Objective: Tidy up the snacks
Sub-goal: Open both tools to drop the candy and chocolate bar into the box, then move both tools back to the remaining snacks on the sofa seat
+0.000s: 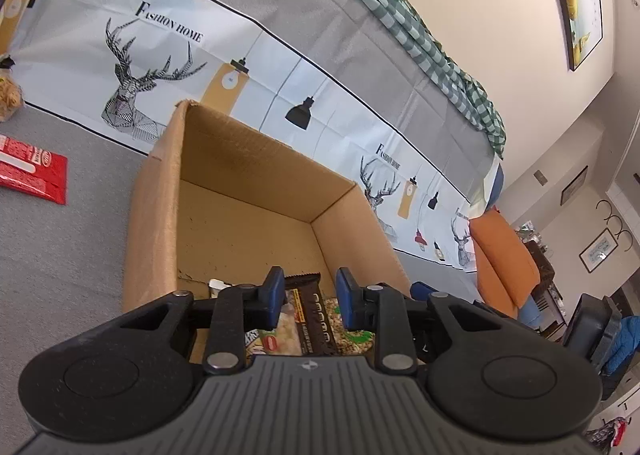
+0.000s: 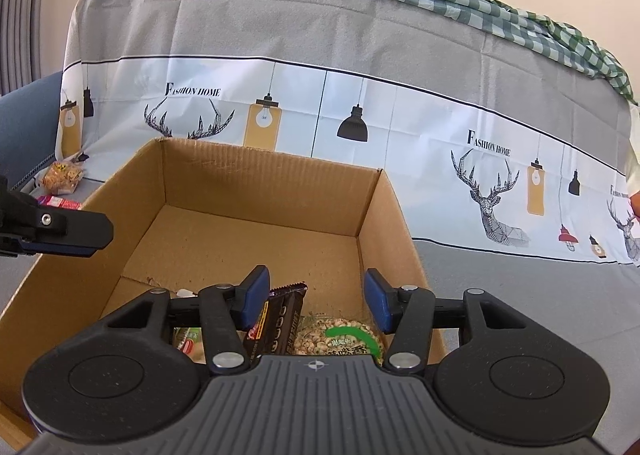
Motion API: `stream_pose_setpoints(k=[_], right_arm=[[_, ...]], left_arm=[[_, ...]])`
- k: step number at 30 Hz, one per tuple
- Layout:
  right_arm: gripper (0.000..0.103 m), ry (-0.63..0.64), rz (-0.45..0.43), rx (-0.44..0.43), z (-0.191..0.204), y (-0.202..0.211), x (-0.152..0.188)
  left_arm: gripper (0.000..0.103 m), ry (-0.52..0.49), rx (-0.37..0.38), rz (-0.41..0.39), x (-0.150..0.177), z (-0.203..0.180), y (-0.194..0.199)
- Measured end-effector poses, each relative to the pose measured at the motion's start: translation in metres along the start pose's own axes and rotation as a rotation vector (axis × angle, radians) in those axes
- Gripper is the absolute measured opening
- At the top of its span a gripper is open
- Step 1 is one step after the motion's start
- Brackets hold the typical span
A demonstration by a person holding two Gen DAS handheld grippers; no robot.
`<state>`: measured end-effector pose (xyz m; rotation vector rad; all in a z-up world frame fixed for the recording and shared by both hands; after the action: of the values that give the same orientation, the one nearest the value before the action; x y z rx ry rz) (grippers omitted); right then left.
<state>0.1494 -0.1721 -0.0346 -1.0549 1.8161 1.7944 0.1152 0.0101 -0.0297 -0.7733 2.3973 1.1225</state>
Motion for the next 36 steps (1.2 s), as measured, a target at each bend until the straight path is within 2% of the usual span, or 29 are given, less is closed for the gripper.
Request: stream_pose_setpoints(k=[4, 6, 8, 11, 17, 22, 25, 29, 36], right_arm=[[0.054, -0.037, -0.001, -0.007, 0.002, 0.001, -0.002], [0.053, -0.065, -0.007, -0.019, 0.004, 0.002, -0.004], [0.039, -0.1, -0.018, -0.041, 0.008, 0.005, -0.006], [0.029, -0.151, -0.041, -0.079, 0.016, 0.009, -0.01], [0.028, -0.211, -0.093, -0.184, 0.048, 0.02, -0.02], [0.028, -0.195, -0.103, -0.259, 0.084, 0.024, -0.026], [0.028, -0.187, -0.099, -0.308, 0.105, 0.026, -0.028], [0.028, -0.18, -0.101, -0.381, 0.132, 0.028, -0.03], [0.029, -0.152, -0.112, -0.484, 0.178, 0.028, -0.032]], left_arm=[[0.011, -0.006, -0.028, -0.014, -0.002, 0.006, 0.011], [0.011, -0.007, -0.046, -0.023, -0.003, 0.011, 0.019], [0.011, 0.001, -0.06, -0.033, -0.004, 0.018, 0.028], [0.011, 0.029, -0.086, -0.052, -0.008, 0.032, 0.044], [0.011, 0.127, -0.13, -0.082, -0.016, 0.072, 0.079], [0.011, 0.181, -0.186, -0.096, -0.025, 0.106, 0.098], [0.011, 0.187, -0.239, -0.096, -0.029, 0.128, 0.105], [0.011, 0.269, -0.27, -0.113, -0.037, 0.163, 0.115], [0.013, 0.342, -0.352, -0.146, -0.058, 0.207, 0.122]])
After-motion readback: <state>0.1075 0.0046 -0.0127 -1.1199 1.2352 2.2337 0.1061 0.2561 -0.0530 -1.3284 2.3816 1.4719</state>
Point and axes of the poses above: each gripper's, at about its wrist camera, not at the fingertips, and y roughly against the way its jaws point, z to its left, x to its underside, the point moved 5 cm from there along -y, roughly the way its jaws point, and after that the axes turned 10 degrees about z, right-handed, at the moved point
